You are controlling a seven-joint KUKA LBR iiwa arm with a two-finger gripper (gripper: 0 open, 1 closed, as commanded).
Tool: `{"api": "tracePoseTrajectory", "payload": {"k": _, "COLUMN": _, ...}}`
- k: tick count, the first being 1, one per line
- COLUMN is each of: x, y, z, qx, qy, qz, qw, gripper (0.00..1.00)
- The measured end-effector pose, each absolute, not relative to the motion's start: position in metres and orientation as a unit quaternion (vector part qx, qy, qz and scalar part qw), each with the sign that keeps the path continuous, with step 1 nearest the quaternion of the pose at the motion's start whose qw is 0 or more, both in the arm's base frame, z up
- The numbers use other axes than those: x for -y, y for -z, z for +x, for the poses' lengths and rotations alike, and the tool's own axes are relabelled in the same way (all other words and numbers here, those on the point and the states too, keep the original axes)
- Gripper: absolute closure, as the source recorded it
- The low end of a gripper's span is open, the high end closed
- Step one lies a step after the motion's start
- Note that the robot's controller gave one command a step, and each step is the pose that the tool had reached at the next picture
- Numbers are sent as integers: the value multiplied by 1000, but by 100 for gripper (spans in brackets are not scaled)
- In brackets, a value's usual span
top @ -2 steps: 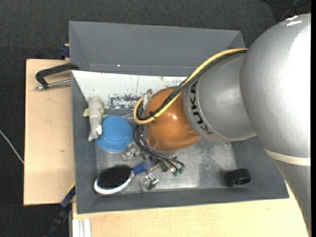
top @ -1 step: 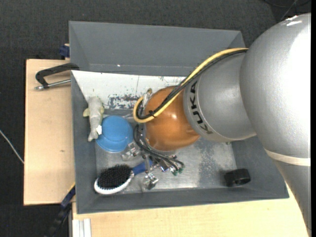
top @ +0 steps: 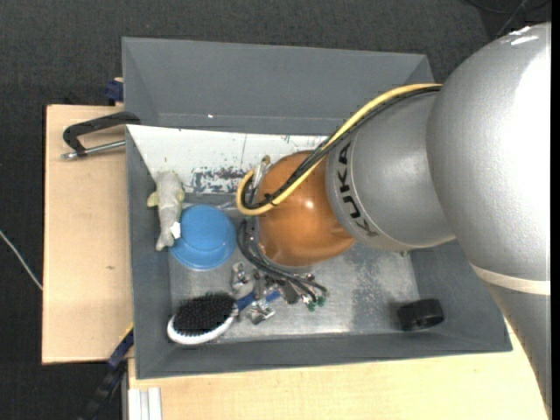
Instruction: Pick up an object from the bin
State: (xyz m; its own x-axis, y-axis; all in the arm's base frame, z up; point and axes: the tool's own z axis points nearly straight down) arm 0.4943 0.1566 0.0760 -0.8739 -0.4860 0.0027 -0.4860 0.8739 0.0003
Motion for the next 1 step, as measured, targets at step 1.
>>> {"api": "tracePoseTrajectory", "payload": {"k": 1, "x": -158, "y": -115, "z": 496, "qx": 968, "qy": 1, "qz": 251, "qw": -4, "gripper": 100}}
